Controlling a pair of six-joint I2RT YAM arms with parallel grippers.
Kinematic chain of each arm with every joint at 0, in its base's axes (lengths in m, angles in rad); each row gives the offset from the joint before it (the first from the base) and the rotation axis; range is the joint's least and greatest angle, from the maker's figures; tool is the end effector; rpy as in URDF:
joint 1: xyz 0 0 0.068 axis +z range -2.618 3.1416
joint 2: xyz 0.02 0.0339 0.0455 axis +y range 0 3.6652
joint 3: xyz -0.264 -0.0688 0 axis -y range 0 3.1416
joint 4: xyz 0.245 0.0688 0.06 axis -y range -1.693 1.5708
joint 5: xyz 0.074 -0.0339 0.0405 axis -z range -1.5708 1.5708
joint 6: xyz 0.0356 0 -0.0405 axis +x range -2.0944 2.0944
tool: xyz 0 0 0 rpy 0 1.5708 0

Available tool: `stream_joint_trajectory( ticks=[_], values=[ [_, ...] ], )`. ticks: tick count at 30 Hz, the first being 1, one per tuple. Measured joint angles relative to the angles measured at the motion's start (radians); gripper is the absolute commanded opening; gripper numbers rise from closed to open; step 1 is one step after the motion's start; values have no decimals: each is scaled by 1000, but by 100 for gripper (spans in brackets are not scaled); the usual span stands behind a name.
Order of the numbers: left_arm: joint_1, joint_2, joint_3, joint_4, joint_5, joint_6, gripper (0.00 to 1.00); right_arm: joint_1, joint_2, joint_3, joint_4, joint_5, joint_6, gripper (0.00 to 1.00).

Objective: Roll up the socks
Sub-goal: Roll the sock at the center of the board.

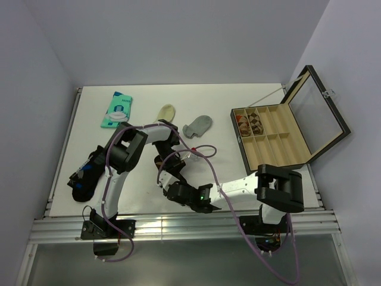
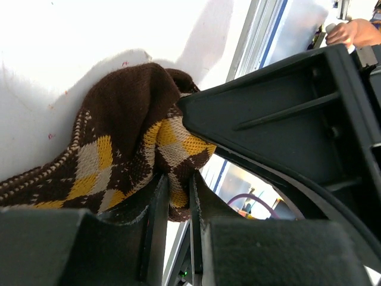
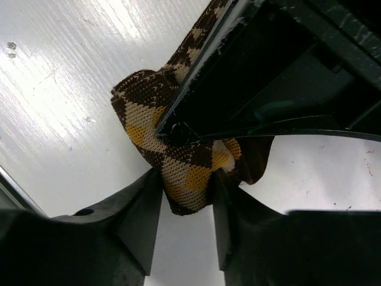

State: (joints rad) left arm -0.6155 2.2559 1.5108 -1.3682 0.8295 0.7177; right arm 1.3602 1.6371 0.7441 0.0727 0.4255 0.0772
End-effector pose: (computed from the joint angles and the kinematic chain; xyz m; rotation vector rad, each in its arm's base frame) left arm 0.2765 -0.2277 0.1119 -1.2698 -2.0957 1.1040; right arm 0.0793 0.3005 0.1459 -1.2204 1.9614 0.2227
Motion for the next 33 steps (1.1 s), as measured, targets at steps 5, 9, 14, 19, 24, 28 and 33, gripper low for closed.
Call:
stream_joint_trajectory(
  ticks=[5, 9, 14, 19, 24, 28, 33],
  values=[
    [3, 0, 1, -11, -14, 5, 16, 13, 30, 26, -17, 32, -2, 15],
    [6, 0, 1, -11, -15, 4, 25, 17, 32, 34, -30, 45, 8, 10],
    [14, 0, 1, -10, -13, 6, 35, 16, 32, 35, -34, 51, 24, 8],
    [33, 0, 7, -27, 4, 60, 36, 16, 32, 36, -35, 60, 42, 7],
    [47, -10, 9, -27, 10, 95, 36, 16, 34, 43, -44, 64, 56, 6],
    [67, -18, 16, -23, 7, 101, 36, 14, 34, 46, -47, 66, 63, 6],
    [102, -35, 21, -16, -12, 105, 35, 14, 45, 60, -62, 74, 64, 6]
  ],
)
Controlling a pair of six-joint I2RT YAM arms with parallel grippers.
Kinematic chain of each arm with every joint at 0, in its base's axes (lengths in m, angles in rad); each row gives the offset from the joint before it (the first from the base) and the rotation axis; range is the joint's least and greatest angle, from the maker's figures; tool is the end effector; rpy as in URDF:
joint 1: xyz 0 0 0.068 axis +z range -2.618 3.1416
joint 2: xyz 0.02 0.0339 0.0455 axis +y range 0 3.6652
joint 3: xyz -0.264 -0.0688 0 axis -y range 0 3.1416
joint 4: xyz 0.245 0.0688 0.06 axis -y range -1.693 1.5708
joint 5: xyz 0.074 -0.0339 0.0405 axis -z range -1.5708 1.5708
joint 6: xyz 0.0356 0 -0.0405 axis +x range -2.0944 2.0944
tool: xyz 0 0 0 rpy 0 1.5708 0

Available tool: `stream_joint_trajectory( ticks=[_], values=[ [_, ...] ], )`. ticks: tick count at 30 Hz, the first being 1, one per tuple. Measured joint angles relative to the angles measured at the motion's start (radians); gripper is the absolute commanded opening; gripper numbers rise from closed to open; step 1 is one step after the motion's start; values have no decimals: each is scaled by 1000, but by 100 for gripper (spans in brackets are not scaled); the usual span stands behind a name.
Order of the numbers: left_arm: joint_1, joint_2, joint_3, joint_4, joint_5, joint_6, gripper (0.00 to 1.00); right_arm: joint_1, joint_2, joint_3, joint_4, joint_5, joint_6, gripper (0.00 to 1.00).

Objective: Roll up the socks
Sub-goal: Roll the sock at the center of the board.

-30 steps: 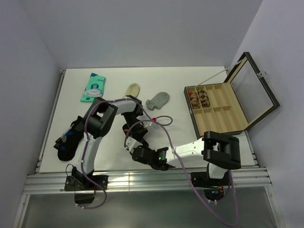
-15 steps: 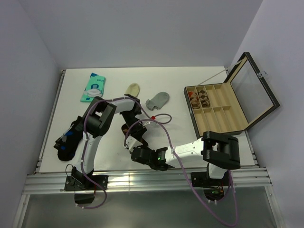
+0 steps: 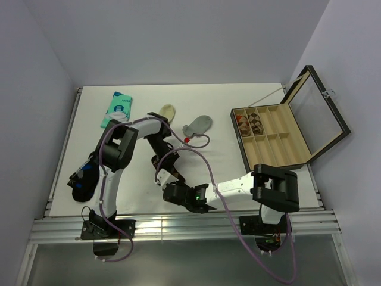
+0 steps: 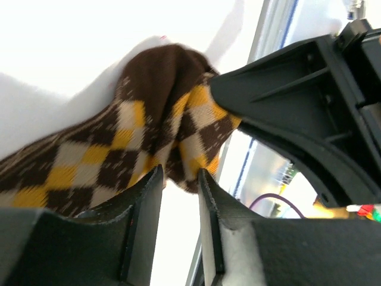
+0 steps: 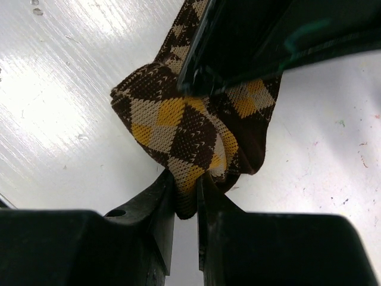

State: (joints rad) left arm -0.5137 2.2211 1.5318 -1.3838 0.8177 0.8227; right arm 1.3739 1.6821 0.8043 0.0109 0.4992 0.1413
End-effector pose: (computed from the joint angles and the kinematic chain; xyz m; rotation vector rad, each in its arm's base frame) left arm 0.3005 -0.1994 0.1279 -1.3472 -2.1608 1.1834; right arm 0.0793 0.3106 0.1455 -1.1532 2.0004 0.1544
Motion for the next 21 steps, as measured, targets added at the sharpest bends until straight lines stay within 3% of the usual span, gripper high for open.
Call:
stream_joint_trajectory(
  ticks=[9, 21],
  values=[
    [75, -17, 29, 34, -63, -16, 30, 0, 3, 3, -5, 7, 7, 5],
    [124, -22, 33, 170, -191, -214, 23, 0, 4, 21, -42, 5, 6, 5]
  ],
)
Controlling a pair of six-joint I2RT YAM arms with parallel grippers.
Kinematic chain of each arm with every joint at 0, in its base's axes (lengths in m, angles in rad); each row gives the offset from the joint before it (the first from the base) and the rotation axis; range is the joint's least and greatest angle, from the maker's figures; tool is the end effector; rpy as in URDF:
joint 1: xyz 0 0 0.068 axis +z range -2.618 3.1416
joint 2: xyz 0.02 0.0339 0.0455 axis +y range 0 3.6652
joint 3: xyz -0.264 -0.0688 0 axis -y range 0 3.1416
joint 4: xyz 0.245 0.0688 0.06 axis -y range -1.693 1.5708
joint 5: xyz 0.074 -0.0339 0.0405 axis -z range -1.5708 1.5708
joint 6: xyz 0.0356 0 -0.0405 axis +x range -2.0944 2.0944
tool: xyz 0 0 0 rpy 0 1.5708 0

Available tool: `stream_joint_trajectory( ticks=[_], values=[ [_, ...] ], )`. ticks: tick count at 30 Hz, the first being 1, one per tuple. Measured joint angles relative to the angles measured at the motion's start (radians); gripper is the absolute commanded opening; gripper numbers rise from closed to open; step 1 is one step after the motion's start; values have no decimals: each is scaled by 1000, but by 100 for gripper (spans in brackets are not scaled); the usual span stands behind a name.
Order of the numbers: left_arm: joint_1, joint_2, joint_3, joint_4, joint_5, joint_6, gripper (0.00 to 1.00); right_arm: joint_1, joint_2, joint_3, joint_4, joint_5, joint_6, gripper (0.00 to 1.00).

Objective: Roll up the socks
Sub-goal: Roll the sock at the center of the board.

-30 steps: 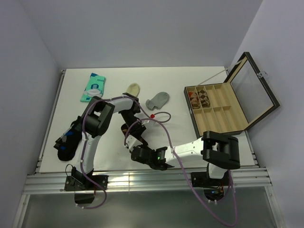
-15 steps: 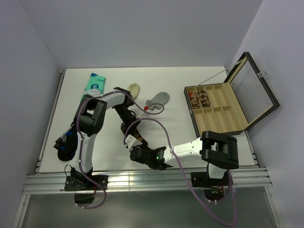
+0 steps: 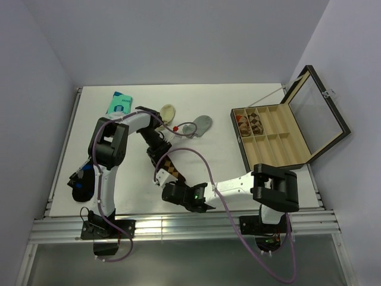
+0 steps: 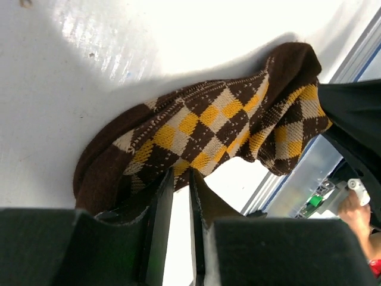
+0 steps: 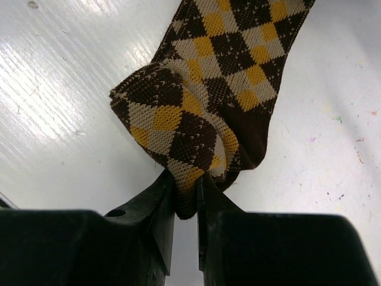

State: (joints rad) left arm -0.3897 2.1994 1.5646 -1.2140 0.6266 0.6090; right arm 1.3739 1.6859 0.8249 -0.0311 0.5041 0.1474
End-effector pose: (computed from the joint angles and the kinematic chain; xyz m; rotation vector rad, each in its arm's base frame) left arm 0.3435 -0.1636 0.1312 -1.2245 -2.5089 0.9408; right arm 0.0798 0.3119 0.1472 -1.1602 2.0141 0.1315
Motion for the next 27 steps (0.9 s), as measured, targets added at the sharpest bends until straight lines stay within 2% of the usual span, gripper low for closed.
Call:
stream_joint_trajectory(
  ticks=[5, 10, 21, 27],
  values=[
    [-14, 6, 16, 5, -23, -46, 22, -3, 2, 64, -106, -51, -21, 5],
    [-37, 35, 76, 5, -23, -68, 22, -28, 2, 149, -224, -170, -61, 5],
    [-82, 38, 90, 33, -26, -82, 21, -256, 94, 281, -400, -520, -114, 5],
    [-84, 18, 81, 60, -24, -100, 36, -317, 100, 282, -400, -673, -124, 5]
  ],
)
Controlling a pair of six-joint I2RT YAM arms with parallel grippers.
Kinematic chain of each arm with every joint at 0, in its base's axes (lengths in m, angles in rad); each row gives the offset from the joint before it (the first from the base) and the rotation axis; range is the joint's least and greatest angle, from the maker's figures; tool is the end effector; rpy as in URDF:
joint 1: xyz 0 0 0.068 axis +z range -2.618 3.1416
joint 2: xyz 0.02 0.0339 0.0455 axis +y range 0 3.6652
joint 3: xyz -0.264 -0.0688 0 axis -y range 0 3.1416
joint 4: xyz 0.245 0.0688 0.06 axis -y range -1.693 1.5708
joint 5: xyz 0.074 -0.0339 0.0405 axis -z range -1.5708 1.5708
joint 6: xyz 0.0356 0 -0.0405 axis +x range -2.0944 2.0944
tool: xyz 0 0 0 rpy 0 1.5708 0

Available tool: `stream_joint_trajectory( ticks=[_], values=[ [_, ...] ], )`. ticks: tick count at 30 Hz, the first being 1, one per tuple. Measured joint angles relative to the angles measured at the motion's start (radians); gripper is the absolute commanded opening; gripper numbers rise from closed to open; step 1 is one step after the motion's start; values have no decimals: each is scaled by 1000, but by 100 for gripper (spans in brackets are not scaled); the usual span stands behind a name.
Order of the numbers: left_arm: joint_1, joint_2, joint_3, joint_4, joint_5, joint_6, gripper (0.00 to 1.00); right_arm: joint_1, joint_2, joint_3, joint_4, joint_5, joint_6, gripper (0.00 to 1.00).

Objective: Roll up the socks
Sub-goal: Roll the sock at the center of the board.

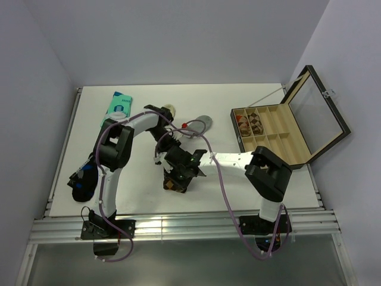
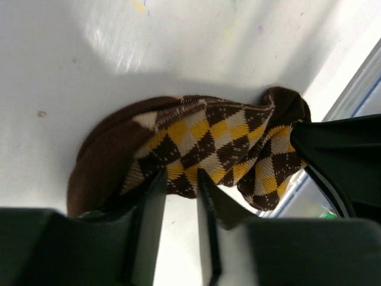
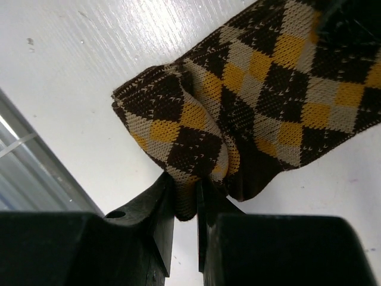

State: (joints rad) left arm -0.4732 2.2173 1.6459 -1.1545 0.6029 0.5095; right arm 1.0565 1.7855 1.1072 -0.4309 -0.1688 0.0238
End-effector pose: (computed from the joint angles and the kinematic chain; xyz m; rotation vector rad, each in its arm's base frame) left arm 0.3483 -0.2010 0.1401 -1.2916 -2.5605 0.8953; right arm 0.1686 0.3105 0.1668 -1.4215 2.3918 0.5380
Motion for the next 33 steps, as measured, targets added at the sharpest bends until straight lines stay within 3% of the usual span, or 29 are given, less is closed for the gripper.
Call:
stream_joint_trajectory(
  ticks=[2, 13, 25, 29, 33],
  values=[
    [-3, -17, -3, 26, -4, -5, 41, -22, 3, -1, 3, -45, 0, 5],
    [9, -80, 12, 238, -79, -90, 45, -58, 21, 0, 8, -156, -4, 5],
    [214, -212, 103, 380, -74, -227, 45, -93, 66, 50, -41, -237, -3, 5],
    [271, -341, 56, 420, -76, -215, 48, -104, 99, 103, -106, -260, -3, 6],
    [265, -585, -129, 506, -78, -186, 54, -119, 147, 176, -189, -294, -19, 7]
  ],
)
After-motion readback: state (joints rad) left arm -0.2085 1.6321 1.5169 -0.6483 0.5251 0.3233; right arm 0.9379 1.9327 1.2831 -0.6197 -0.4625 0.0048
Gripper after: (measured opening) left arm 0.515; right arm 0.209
